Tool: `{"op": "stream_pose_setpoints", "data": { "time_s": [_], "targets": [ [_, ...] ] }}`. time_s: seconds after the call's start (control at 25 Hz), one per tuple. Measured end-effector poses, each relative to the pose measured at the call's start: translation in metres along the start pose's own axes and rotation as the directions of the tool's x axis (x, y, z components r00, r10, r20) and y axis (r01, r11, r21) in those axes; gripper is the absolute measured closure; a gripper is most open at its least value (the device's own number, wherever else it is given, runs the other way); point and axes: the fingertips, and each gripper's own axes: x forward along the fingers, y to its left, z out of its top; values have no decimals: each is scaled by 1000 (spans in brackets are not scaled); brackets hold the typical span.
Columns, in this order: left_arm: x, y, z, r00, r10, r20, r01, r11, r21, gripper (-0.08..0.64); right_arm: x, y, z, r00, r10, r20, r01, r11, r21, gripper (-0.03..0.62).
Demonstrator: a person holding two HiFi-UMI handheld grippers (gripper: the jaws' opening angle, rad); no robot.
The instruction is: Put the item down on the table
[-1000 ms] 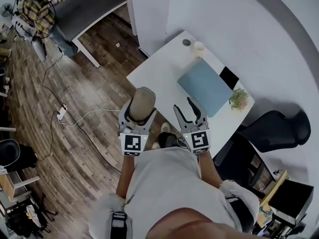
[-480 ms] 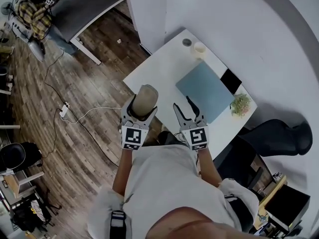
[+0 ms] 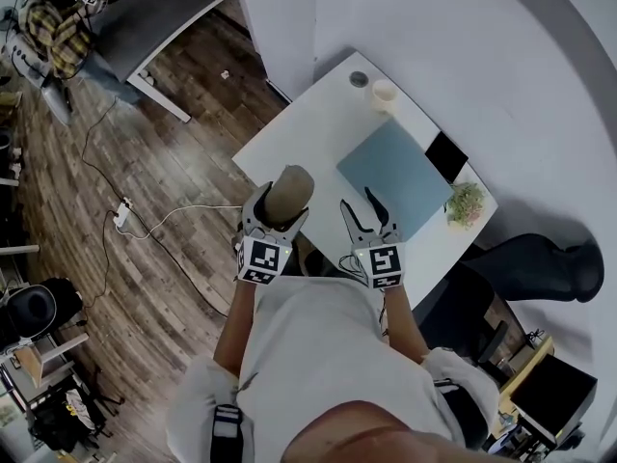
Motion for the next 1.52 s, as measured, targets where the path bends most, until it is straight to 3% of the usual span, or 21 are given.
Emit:
{"op": "stream_pose_setpoints", "data": {
  "time_s": [0.32,0.72,1.08,1.52],
  "targets": [
    [34,10,-24,990,-140,-33,141,990,13,164,18,-7,-22,992,-102,-79,105,994,35,367],
    [75,-1,-56,946,-302,-120,313,946,89,164,29,-13,-67,964,-186,-190,202,977,70,367],
    [102,-5,-86,904,-379,-200,407,905,125,164,44,-13,-96,941,-205,-270,235,968,84,368],
    [128,-4,-117,863,-408,-298,455,884,107,164,65,-12,-120,923,-187,-336,237,965,114,369]
  ]
}}
